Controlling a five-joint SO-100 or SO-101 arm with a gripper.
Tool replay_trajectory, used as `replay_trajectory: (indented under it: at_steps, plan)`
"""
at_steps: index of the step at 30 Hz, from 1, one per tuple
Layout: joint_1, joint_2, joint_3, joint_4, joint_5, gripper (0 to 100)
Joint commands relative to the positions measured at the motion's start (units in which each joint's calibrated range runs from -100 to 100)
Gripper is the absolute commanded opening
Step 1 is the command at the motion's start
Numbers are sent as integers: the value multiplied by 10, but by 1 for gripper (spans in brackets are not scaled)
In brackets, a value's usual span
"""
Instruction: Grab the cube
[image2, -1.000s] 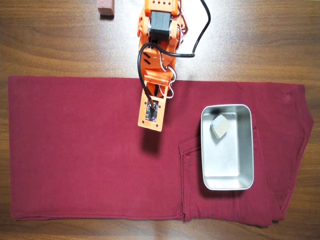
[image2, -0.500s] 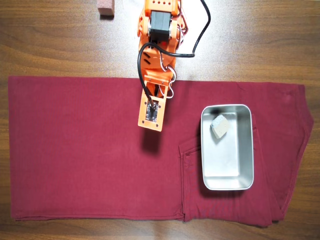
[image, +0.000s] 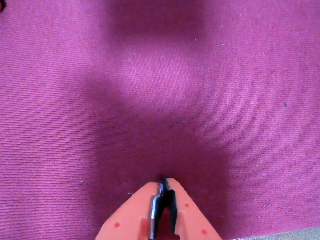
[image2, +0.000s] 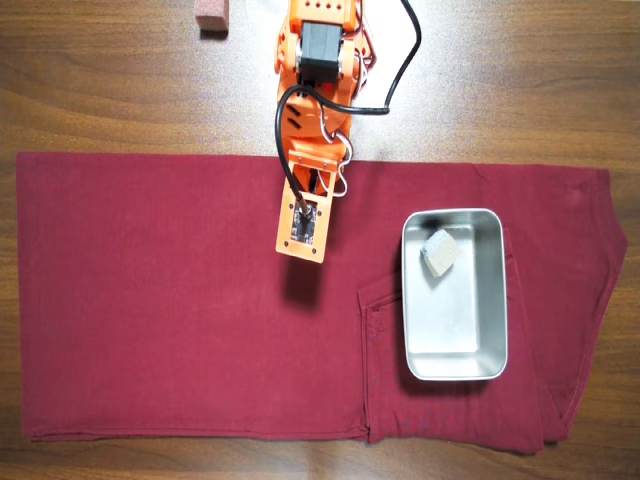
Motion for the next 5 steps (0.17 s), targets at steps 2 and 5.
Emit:
replay_trajectory:
  at_steps: [2, 5]
  plan:
    - [-2, 1, 4, 11, -2, 0]
    - [-2, 1, 4, 11, -2, 0]
